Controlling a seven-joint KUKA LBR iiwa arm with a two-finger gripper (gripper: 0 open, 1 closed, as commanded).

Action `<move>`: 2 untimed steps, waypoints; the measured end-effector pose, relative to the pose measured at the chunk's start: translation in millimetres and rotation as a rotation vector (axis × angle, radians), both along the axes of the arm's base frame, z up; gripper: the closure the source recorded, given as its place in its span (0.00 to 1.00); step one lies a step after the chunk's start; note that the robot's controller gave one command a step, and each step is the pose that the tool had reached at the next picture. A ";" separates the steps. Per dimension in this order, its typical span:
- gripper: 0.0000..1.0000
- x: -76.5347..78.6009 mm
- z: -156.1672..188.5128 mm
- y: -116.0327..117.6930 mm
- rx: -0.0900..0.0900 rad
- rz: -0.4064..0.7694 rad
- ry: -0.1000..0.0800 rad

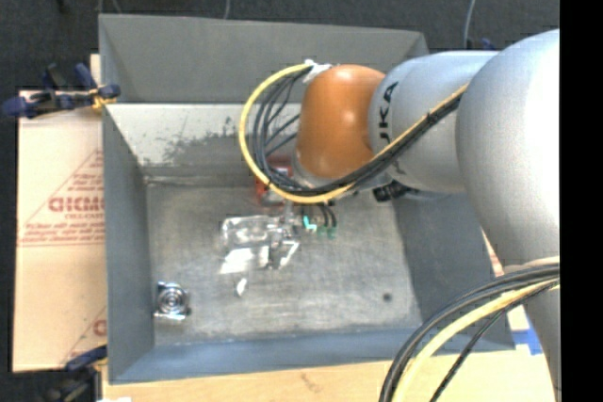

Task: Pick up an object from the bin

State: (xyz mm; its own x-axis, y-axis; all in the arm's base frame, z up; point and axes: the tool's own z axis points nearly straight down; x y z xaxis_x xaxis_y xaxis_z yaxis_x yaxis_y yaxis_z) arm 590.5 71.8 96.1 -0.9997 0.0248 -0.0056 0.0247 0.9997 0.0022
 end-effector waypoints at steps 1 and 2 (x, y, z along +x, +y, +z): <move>1.00 -0.6 -0.5 0.2 0.000 0.000 0.002; 1.00 -11.9 148.0 -31.1 -0.005 0.184 -0.003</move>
Offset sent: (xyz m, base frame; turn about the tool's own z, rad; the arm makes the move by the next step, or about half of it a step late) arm 0.0000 0.0000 0.0000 0.0000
